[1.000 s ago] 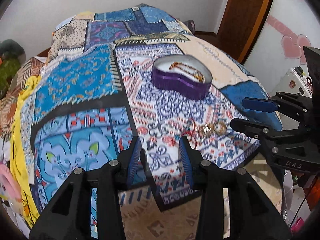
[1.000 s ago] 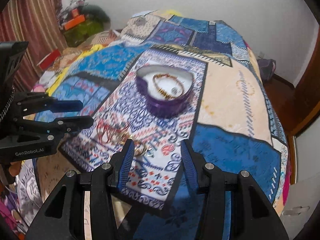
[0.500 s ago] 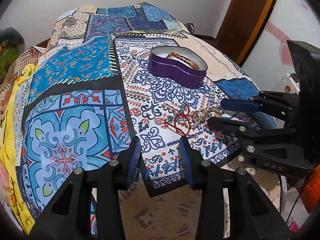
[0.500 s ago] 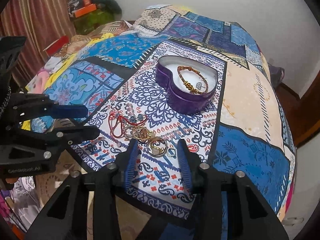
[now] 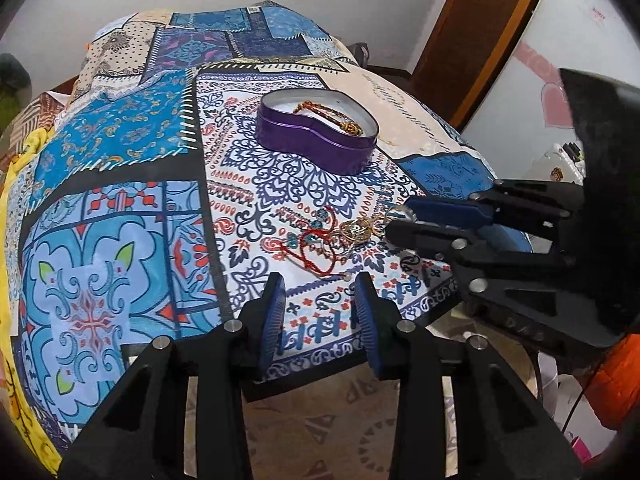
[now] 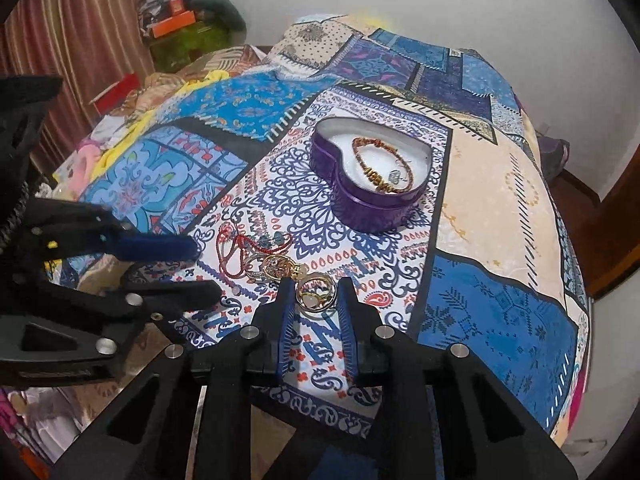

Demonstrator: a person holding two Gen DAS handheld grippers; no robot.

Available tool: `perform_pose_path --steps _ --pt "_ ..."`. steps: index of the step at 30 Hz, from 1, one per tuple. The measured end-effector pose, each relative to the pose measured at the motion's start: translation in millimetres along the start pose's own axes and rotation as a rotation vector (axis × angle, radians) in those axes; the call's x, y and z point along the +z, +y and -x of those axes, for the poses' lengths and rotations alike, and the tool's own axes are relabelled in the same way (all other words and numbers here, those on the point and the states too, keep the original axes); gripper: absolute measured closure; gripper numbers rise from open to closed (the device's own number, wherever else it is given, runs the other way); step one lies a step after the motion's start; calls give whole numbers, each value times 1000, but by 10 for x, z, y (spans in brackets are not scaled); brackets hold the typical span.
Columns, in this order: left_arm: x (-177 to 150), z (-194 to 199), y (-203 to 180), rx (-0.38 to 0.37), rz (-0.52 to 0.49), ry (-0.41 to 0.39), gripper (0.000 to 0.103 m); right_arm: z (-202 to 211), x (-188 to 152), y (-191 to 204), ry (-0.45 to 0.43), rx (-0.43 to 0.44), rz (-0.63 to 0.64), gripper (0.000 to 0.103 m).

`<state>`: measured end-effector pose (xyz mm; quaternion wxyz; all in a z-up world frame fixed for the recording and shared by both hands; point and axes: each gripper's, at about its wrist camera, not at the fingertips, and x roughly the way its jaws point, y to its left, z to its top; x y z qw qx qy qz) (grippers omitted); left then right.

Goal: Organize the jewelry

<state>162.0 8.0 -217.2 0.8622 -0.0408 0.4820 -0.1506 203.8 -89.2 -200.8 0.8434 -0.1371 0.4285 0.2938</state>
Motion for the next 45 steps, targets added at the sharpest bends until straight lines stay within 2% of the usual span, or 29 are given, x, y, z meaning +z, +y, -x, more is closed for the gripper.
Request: perform_pose_path --steps 3,10,11,12,14,16,22,36,45 --pt "15 -43 -5 0 6 7 73 91 -3 -74 -26 -2 -29 83" --pt "68 -124 -8 12 18 4 75 194 -26 -230 -52 -9 -83 83" --pt "76 -139 -8 25 17 2 82 201 -34 -244 -53 -9 -89 83" --pt "85 -154 -1 45 20 -3 93 206 -41 -257 -54 -8 -95 83" --pt "102 -172 31 62 31 -3 101 218 -53 -279 -56 -8 -102 83" --pt "116 -158 72 41 52 -10 101 232 -59 -288 -61 -10 -108 83" --pt "175 -35 111 52 61 -43 101 310 -33 -316 -84 -11 -119 83" --pt "548 572 30 32 25 -208 101 591 131 -402 -179 -34 -145 83" --pt "801 797 -45 35 -8 -285 101 694 229 -475 -222 -43 -162 83"
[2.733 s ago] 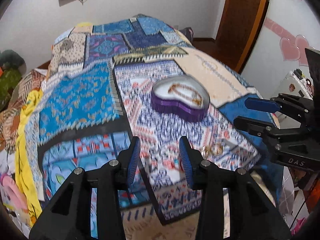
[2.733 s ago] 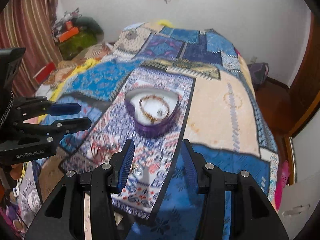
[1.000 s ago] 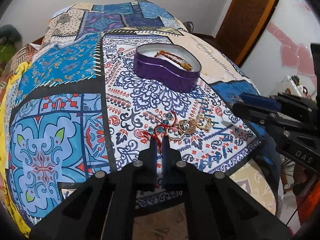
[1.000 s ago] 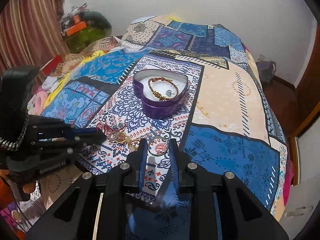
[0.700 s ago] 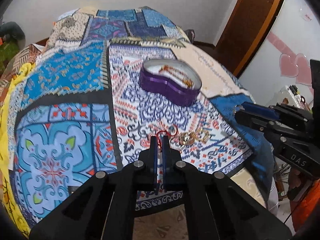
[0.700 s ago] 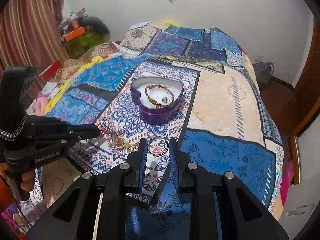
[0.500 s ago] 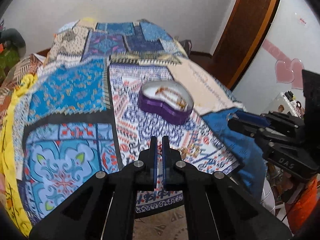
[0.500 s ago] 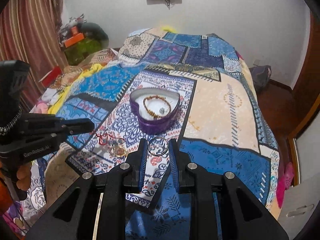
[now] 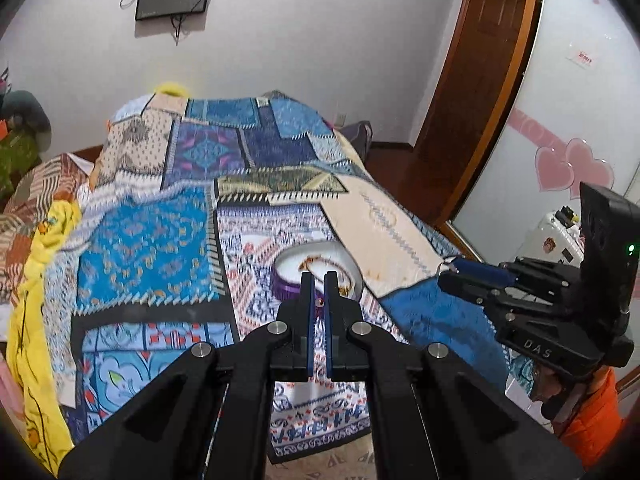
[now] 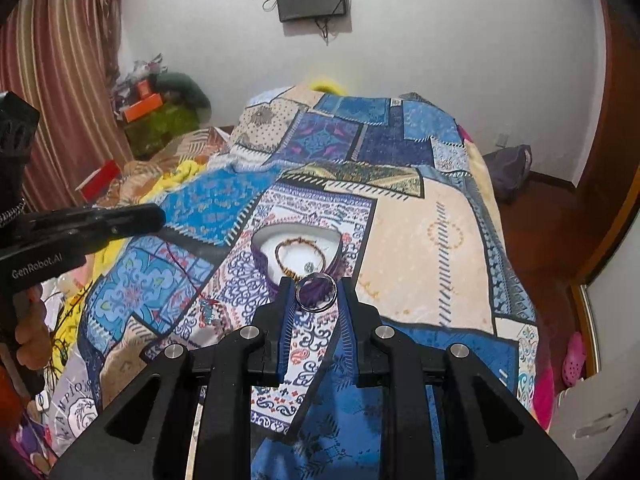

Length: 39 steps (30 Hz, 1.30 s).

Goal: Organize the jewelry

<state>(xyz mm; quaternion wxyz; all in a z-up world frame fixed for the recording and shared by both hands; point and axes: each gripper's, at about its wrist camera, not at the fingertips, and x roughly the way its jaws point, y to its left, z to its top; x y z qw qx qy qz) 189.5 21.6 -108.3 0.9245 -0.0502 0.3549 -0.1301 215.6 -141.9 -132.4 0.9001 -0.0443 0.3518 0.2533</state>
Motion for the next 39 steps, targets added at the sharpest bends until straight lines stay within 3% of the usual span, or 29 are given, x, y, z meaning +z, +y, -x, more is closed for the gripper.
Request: perform_pose_path --steps 11,20,29,39 --pt "447 160 -46 -2 -31 -114 101 -20 176 -61 -36 -2 -7 83" --pt "729 48 -107 7 -68 -165 101 -118 325 -90 -53 9 0 83" --pt "714 -354 -52 16 -69 -106 101 -345 398 -89 -35 32 16 83" --pt "482 -854 56 11 -56 9 101 -834 338 -48 78 84 53 83"
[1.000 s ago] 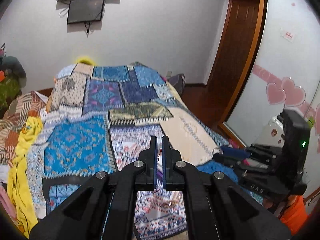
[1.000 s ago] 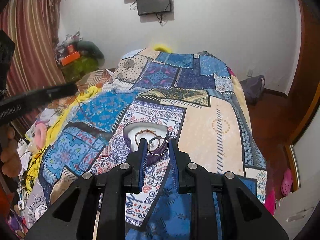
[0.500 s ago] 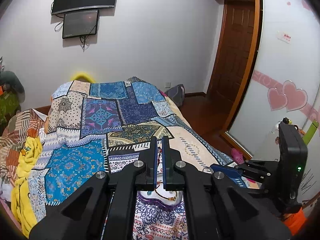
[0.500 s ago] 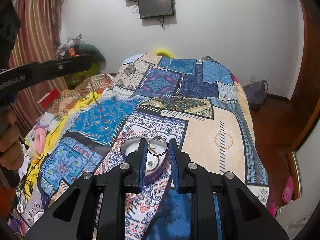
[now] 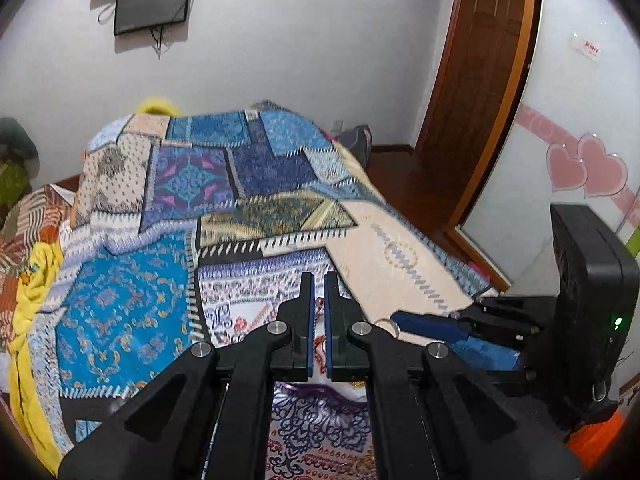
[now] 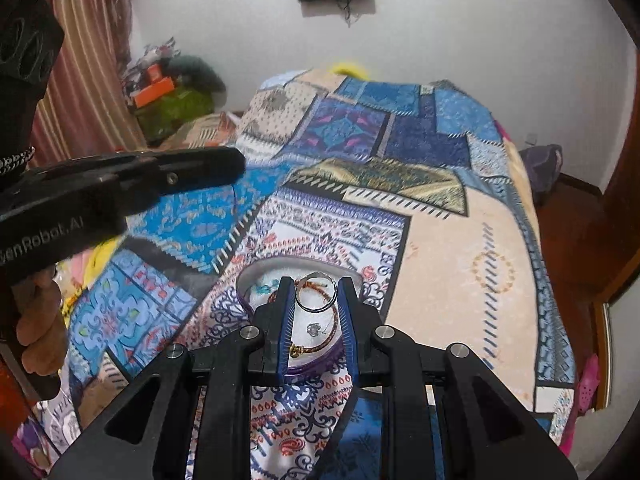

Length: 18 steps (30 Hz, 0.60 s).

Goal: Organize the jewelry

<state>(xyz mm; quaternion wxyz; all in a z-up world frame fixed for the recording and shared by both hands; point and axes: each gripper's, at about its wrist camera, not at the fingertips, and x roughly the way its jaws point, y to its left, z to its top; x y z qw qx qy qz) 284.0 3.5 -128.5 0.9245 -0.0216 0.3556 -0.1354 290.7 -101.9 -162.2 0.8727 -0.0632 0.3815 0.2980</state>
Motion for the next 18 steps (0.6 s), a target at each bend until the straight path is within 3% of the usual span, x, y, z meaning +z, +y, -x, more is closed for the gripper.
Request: perform_pose_path --steps 9,18 --pt "-318 -355 226 -17 30 135 101 -213 -48 44 70 21 42 83" --pt "-410 -416 239 -33 34 161 101 -318 -52 88 105 34 73 83"
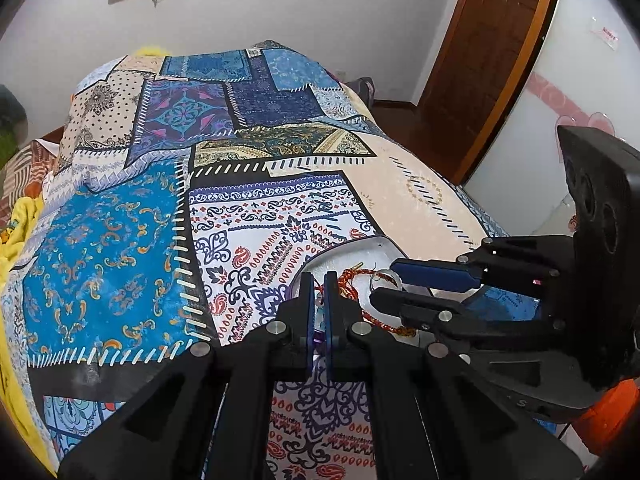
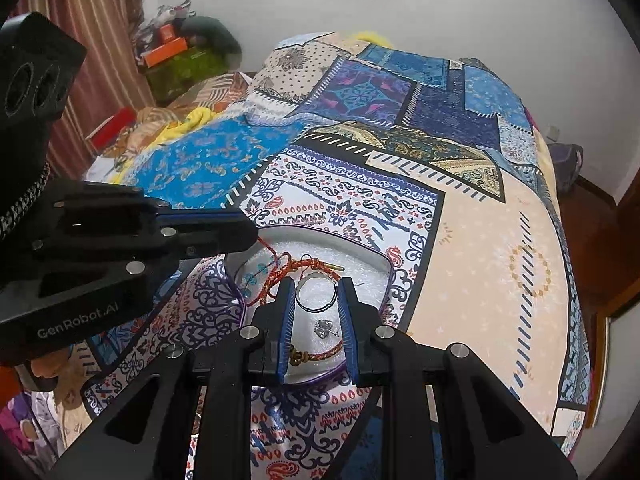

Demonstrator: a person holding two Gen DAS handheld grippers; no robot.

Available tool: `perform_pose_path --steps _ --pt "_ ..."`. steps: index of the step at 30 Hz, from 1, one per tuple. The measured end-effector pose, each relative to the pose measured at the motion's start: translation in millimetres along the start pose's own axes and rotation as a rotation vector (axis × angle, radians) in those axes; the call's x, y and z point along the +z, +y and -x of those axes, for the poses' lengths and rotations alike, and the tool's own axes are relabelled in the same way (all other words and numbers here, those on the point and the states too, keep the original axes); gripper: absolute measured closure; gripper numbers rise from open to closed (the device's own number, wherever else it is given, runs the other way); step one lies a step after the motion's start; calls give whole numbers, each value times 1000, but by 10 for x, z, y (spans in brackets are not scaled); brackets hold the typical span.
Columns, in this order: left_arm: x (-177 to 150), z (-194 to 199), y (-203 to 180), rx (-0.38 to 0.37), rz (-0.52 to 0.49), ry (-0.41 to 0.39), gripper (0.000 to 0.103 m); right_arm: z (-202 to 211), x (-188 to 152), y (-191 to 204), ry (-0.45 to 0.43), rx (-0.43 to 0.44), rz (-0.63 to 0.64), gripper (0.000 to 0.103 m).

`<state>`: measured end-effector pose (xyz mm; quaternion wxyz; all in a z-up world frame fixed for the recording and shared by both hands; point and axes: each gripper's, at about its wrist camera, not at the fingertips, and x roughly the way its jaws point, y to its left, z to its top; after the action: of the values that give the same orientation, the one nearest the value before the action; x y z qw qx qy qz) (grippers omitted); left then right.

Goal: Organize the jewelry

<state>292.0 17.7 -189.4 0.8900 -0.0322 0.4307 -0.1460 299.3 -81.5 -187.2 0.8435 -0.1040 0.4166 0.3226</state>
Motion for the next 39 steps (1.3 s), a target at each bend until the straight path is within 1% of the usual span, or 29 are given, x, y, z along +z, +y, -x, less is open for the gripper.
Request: perform_pose_path --steps 6,11,13,19,21,24,26,27,29,31,33,35,39 --pt "-20 11 2 6 8 -4 101 -38 17 24 16 -17 17 83" --pt "-42 54 -13 26 -6 -3 101 29 19 34 -10 -46 19 75" --pt "-46 107 -17 30 -2 -9 98 75 20 35 -20 -53 15 75" --pt "-44 326 -58 58 1 -39 84 250 15 66 -44 -69 4 74" --pt "-51 413 -80 71 2 -53 78 349 11 81 -58 -76 -2 74" --pt "-72 545 -125 84 -3 -70 76 485 -2 108 -80 -84 -11 73" --pt "-94 632 -157 87 -7 -75 73 565 -15 132 -92 -87 -15 69" --pt "-110 681 -178 91 -9 -79 68 609 -21 142 -99 -89 -17 67" --pt "-141 752 -215 101 -14 -88 64 716 -41 179 -121 -98 -19 59" --pt "-170 820 -243 108 -19 -91 60 794 -61 204 -139 -105 -20 57" --pt "-213 889 -257 118 -16 -90 54 876 -86 232 -151 -108 -23 57" --pt "-259 938 -258 121 -10 -86 52 947 -104 261 -162 -120 -26 57" --pt "-368 994 -238 120 8 -71 52 1016 -160 286 -168 -137 -34 57"
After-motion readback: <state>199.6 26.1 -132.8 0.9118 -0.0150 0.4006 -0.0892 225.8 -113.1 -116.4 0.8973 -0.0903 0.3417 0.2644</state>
